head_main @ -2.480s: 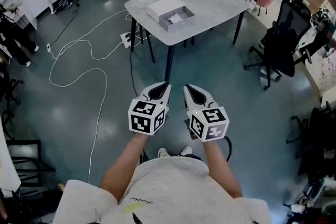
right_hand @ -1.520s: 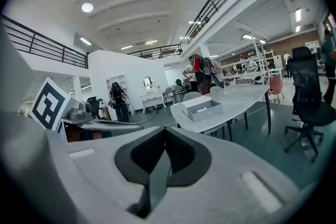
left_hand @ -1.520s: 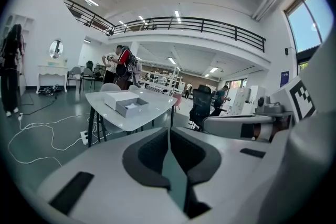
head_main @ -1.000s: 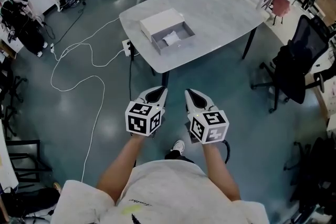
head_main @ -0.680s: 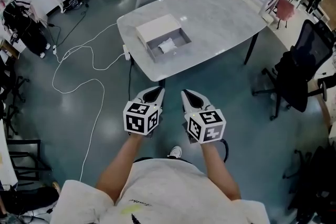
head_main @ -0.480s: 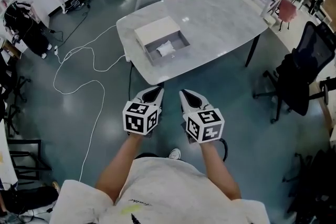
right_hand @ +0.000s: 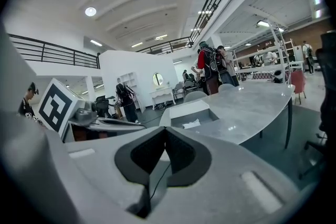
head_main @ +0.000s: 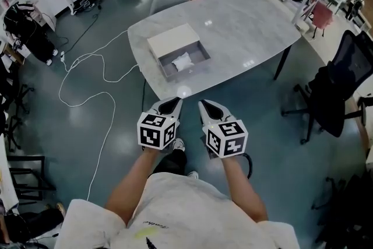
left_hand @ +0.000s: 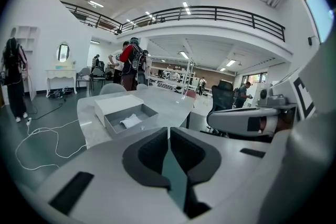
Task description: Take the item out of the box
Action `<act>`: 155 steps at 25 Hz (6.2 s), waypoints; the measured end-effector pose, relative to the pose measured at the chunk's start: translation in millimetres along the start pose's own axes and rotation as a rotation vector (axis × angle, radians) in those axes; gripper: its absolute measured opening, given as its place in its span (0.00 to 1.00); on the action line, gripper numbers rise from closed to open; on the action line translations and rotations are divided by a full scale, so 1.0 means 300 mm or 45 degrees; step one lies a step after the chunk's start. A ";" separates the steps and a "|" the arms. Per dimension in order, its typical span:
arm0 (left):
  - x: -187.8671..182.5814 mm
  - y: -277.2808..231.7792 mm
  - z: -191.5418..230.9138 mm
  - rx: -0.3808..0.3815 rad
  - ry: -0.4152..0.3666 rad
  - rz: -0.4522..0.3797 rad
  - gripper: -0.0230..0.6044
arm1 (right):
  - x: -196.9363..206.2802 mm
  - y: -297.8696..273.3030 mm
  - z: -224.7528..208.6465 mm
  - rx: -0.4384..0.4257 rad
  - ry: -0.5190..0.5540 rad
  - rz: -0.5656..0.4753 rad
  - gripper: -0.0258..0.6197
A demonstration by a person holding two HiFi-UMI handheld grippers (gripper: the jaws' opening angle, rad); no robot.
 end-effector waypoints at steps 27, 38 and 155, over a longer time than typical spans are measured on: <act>-0.307 -0.490 0.393 0.111 -0.141 0.227 0.07 | -0.154 -0.528 -0.256 0.125 -0.010 0.123 0.05; -0.285 -0.671 0.454 0.176 -0.328 0.473 0.07 | -0.145 -0.618 -0.309 0.168 -0.039 0.156 0.05; -0.185 -0.139 0.146 -0.304 0.030 -0.166 0.06 | -0.164 -0.312 -0.251 -0.269 0.171 -0.014 0.05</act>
Point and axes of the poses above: the fingertips, and each gripper's own axes: y backward along the fingers, z to its left, x out of its underside, the point moved 8 cm from there along y, backward along the fingers, and after that the axes turned 13 degrees about y, right-handed, at the moved point
